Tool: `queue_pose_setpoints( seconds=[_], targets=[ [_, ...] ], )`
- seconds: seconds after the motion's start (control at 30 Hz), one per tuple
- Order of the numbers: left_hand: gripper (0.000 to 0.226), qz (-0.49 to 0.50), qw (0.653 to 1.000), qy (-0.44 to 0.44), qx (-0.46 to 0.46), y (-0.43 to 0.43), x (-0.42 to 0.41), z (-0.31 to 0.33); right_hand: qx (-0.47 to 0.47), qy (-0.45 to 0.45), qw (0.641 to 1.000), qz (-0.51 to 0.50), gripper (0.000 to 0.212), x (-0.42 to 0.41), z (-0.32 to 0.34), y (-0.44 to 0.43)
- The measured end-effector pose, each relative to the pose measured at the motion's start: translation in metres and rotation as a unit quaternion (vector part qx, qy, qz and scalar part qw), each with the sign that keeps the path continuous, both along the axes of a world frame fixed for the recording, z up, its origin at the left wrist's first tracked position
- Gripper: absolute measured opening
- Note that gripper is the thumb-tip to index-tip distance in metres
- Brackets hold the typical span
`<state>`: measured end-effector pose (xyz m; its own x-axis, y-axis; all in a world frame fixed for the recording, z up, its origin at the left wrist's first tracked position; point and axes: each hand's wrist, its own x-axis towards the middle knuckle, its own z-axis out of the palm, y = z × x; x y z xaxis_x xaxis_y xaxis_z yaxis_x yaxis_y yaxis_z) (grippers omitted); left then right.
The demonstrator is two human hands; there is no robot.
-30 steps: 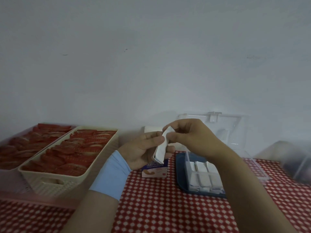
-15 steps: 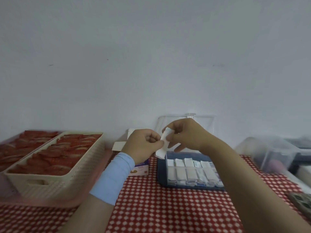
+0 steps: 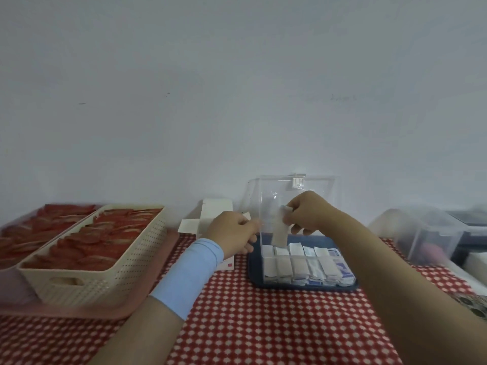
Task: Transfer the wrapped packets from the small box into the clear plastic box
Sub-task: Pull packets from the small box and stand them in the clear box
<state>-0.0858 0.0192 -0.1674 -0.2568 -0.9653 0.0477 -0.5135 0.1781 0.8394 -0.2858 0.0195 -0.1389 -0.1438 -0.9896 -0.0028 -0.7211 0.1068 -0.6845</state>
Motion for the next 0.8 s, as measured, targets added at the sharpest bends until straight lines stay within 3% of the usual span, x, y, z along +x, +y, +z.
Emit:
queue_pose_setpoints(
  seconds=[0.13, 0.3, 0.57, 0.73, 0.8],
  targets=[
    [0.036, -0.014, 0.998, -0.046, 0.028, -0.004, -0.005, -0.01, 0.061, 0.031, 0.998, 0.012, 0.014, 0.009, -0.016, -0.005],
    [0.017, -0.05, 0.995, -0.058, 0.071, -0.007, -0.014, -0.021, 0.126, 0.085, 0.988, 0.032, 0.028, 0.02, -0.028, -0.013],
    [0.01, -0.048, 0.995, -0.051, 0.068, -0.013, -0.016, -0.027, 0.133, 0.25, 0.957, 0.057, 0.023, 0.041, -0.044, -0.026],
    [0.015, -0.048, 0.995, -0.057, 0.062, -0.014, -0.016, -0.029, 0.098, 0.291, 0.951, 0.043, 0.033, 0.046, -0.049, -0.028],
    [0.013, -0.05, 0.995, -0.063, 0.058, -0.014, -0.016, -0.03, 0.088, 0.304, 0.948, 0.035, 0.027, 0.047, -0.049, -0.027]
  ],
)
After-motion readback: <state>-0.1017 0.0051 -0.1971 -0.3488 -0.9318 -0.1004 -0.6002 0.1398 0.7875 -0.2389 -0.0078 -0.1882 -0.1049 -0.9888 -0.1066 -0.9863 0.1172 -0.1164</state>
